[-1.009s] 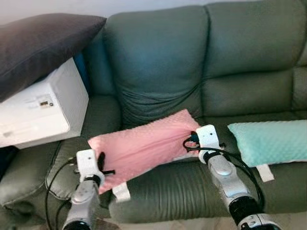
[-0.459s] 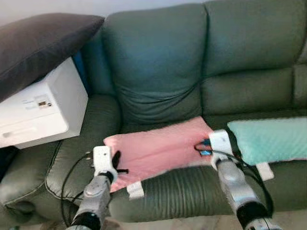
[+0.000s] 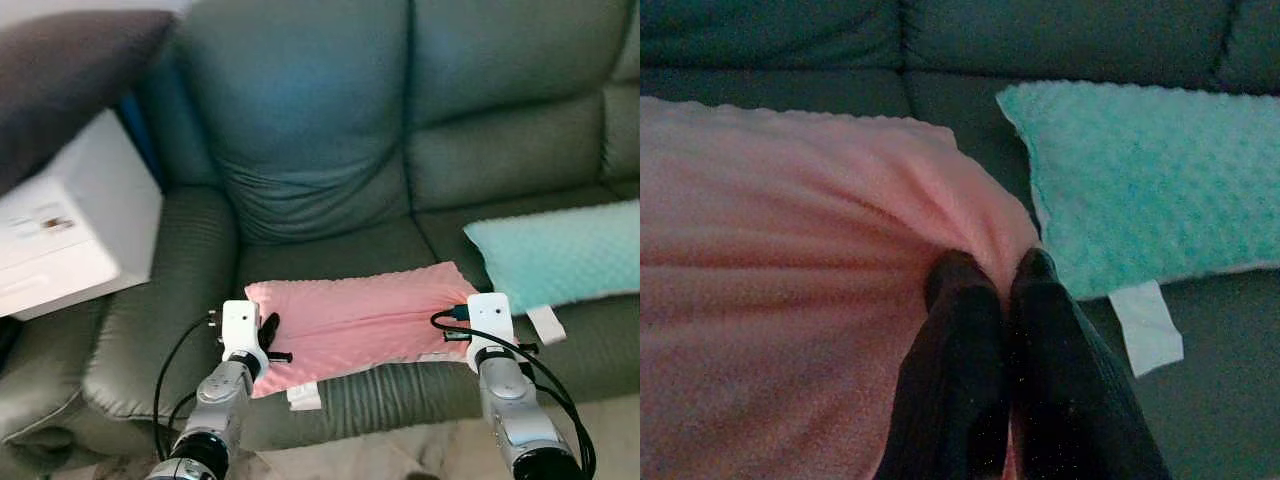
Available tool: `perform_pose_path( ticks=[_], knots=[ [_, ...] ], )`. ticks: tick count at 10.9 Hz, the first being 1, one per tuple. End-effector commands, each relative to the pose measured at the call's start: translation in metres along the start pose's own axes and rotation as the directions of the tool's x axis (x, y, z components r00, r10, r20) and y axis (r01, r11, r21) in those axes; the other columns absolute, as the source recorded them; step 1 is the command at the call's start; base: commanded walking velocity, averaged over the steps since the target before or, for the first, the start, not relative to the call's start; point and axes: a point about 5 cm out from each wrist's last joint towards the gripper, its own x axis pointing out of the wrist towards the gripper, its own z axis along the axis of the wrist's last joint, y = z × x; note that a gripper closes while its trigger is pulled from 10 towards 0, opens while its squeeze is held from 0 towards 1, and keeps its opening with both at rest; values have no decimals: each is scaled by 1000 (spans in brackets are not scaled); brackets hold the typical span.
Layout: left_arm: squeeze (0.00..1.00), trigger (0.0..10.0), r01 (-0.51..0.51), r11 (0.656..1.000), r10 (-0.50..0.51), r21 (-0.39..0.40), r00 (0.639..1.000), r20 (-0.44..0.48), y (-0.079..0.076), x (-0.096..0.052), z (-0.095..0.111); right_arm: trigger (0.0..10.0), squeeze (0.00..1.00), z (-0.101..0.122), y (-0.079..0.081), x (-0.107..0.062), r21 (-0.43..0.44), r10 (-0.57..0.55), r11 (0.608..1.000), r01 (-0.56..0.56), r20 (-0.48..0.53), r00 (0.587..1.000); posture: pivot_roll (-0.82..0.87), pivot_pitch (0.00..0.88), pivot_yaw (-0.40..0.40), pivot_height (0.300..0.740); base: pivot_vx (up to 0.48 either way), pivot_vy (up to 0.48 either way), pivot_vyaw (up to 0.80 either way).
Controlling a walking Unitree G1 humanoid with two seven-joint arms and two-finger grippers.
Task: Move the pillow to the sofa
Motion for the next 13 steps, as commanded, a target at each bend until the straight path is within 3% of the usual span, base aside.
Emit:
perform_pose_path(
  ticks=[1, 8, 9, 10, 11, 13],
  knots=[
    [0, 10000, -53, 999, 53, 12, 999, -6, 17, -4, -1, 10000, 0, 5, -14, 2, 20, -74, 997, 73, 19, 997, -280, 187, 174, 740, 0, 0, 0],
    [0, 10000, -53, 999, 53, 12, 999, -6, 17, -4, -1, 10000, 0, 5, -14, 2, 20, -74, 997, 73, 19, 997, -280, 187, 174, 740, 0, 0, 0],
    [0, 10000, 4, 999, -2, -34, 998, 60, -4, 20, 40, 10000, 0, 46, -11, 13, 94, -75, 994, 63, 129, 989, -283, 446, 182, 740, 0, 0, 0],
    [0, 10000, 62, 996, -53, -65, 989, 138, -33, 41, 92, 10000, 0, 101, -4, 27, 161, -41, 987, -3, 272, 961, -283, 453, 179, 740, 0, 0, 0],
    [0, 10000, 108, 991, -93, -77, 980, 174, -47, 45, 108, 10000, 0, 116, -1, 27, 167, -11, 985, -45, 318, 948, -284, 461, 171, 740, 0, 0, 0],
    [0, 10000, 107, 989, -90, -99, 982, 169, -46, 44, 104, 10000, 0, 109, 10, 25, 146, 17, 987, -65, 305, 952, -274, 470, 164, 740, 0, 0, 0]
  ],
)
